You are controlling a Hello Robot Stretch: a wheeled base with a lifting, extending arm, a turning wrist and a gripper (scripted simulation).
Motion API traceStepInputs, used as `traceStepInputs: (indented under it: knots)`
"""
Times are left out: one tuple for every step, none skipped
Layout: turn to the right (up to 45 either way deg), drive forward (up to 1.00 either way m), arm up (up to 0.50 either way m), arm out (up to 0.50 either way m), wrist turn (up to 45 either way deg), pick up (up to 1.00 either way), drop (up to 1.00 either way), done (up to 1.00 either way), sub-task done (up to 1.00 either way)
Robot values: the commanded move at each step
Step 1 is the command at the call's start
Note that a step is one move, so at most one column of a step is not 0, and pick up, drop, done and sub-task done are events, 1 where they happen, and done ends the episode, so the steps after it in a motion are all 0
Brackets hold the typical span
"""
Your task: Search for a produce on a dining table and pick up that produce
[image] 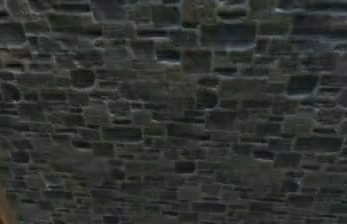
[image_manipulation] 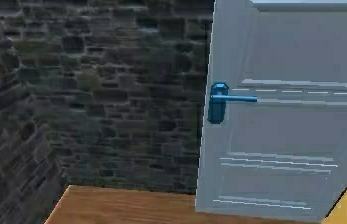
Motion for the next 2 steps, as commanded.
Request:
traceStepInputs:
  knots:
    - [-39.0,0.0,0.0,0.0,0.0,0.0,0.0,0.0,0.0]
    - [0.0,0.6,0.0,0.0,0.0,0.0,0.0,0.0,0.0]
